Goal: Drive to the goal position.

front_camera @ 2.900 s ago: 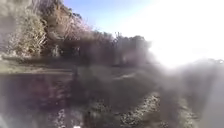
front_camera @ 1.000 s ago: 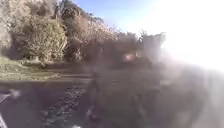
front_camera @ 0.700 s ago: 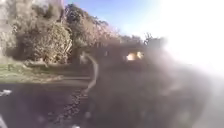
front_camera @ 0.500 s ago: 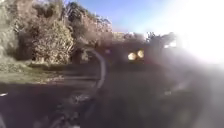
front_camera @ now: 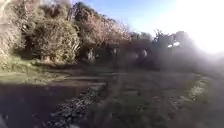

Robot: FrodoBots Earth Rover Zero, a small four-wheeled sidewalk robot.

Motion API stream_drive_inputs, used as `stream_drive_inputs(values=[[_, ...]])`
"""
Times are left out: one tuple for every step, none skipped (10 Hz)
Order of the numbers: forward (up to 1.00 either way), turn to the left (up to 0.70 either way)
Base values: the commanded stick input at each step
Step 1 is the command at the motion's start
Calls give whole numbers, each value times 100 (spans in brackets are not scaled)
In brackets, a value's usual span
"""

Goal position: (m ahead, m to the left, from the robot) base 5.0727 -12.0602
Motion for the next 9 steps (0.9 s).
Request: stream_drive_inputs(values=[[60, 13], [60, 10], [60, 4], [60, 0], [60, 0], [60, 0], [60, 0], [60, 0], [60, 0]])
